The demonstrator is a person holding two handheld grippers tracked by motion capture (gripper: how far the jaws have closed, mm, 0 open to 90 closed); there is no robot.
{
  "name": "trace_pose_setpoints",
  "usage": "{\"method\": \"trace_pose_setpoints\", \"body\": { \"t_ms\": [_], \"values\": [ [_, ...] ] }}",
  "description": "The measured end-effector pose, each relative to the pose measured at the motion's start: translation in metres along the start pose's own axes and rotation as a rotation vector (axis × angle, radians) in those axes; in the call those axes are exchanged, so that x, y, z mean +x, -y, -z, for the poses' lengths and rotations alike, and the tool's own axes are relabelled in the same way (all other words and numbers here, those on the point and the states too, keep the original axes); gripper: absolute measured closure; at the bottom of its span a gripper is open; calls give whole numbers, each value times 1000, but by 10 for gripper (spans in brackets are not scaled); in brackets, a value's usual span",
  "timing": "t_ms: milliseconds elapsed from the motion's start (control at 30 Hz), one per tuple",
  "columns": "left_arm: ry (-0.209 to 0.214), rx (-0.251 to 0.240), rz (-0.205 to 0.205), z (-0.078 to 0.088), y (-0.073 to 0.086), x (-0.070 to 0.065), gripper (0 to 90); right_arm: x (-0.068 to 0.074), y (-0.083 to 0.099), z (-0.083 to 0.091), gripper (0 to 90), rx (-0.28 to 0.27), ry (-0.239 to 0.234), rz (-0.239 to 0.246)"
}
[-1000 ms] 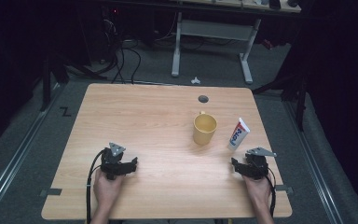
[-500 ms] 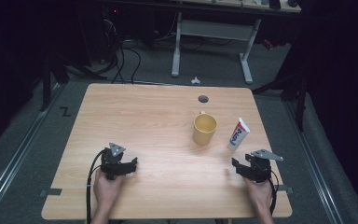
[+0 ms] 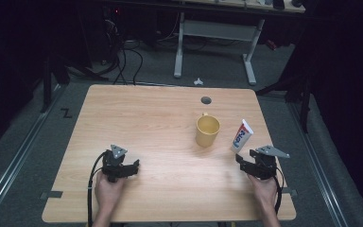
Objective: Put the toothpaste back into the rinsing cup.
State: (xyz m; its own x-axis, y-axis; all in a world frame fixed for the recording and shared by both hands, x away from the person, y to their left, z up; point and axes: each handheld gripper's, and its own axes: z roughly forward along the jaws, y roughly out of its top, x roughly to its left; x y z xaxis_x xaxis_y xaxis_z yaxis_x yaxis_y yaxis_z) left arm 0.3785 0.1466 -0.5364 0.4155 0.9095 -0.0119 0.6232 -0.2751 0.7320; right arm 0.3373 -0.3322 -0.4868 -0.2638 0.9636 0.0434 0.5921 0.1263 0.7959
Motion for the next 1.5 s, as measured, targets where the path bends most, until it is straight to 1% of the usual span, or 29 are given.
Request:
{"method": "trace_pose_setpoints", "body": {
  "t_ms": [100, 133, 233, 367, 500, 533, 567, 633, 700, 800, 867, 933, 1033, 1067, 1233, 1300, 1500],
  "values": [
    [0, 0, 0, 0, 0, 0, 186, -1, -5, -1, 345, -4, 9, 3],
    [0, 0, 1, 0, 0, 0, 186, -1, -7, -1, 343, -5, 10, -6],
    [0, 0, 0, 0, 0, 0, 186, -3, -11, -2, 348, -6, 17, -6],
    [0, 0, 0, 0, 0, 0, 186, -5, -18, -6, 357, -10, 17, -2],
    [0, 0, 1, 0, 0, 0, 186, -8, -24, -10, 368, -9, 17, -21],
    [0, 0, 1, 0, 0, 0, 186, -9, -26, -12, 372, -13, 15, -19],
    [0, 0, 1, 0, 0, 0, 186, -9, -27, -13, 376, -11, 15, -29],
    [0, -1, 1, 0, 0, 0, 186, -9, -30, -18, 391, -15, 13, -31],
    [0, -1, 1, 0, 0, 0, 186, -9, -33, -24, 398, -4, 13, -33],
    [0, -1, 1, 0, 0, 0, 186, -8, -37, -29, 406, -5, 12, -38],
    [0, -1, 1, 0, 0, 0, 186, -9, -38, -30, 409, -6, 14, -33],
    [0, 0, 1, 0, 0, 0, 186, -8, -40, -34, 421, -6, 11, -42],
    [0, -1, 1, 0, 0, 0, 186, -9, -42, -36, 427, -6, 14, -38],
    [0, 0, 0, 0, 0, 0, 186, -8, -43, -37, 433, -6, 12, -44],
    [0, -1, 1, 0, 0, 0, 186, -8, -45, -39, 449, -23, 29, -44],
    [0, -1, 1, 0, 0, 0, 186, -7, -45, -42, 479, -14, 44, -36],
    [0, 0, 0, 0, 0, 0, 186, -7, -45, -44, 530, -20, 56, -37]
  ]
}}
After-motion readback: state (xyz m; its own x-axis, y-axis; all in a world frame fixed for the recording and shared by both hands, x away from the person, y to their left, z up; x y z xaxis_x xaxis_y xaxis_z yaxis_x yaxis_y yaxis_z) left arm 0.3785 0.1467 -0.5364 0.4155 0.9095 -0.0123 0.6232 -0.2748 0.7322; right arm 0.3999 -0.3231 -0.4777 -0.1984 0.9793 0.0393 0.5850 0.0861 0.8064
